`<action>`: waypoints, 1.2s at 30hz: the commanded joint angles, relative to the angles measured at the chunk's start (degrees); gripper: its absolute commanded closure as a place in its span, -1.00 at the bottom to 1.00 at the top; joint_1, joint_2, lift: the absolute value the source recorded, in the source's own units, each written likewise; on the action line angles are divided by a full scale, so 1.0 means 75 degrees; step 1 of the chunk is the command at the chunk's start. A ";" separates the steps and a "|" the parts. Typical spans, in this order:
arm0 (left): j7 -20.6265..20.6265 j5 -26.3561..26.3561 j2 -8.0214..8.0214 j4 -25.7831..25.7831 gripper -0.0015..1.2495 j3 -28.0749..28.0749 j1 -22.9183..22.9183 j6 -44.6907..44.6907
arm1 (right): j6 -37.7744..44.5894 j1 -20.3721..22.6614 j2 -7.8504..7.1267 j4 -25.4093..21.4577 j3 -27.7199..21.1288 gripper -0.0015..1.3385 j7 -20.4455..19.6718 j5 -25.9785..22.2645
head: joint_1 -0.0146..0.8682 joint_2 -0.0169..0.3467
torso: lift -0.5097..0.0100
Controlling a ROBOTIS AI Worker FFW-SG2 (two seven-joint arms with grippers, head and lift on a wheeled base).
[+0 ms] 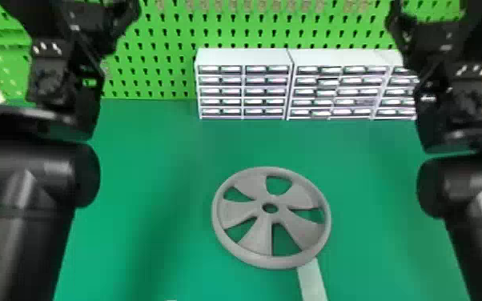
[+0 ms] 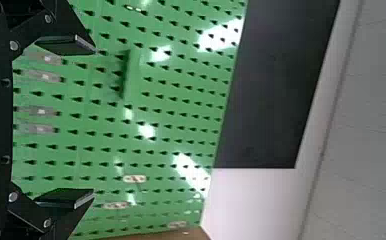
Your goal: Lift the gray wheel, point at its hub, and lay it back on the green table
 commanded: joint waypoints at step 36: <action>-0.0129 0.0712 -0.0510 0.0155 -0.84 0.0032 0.2700 -0.0013 | 0.0548 0.3515 0.0267 -0.1191 -0.0703 -0.56 0.0001 -0.0167 | 0.60 -0.65 | 0.60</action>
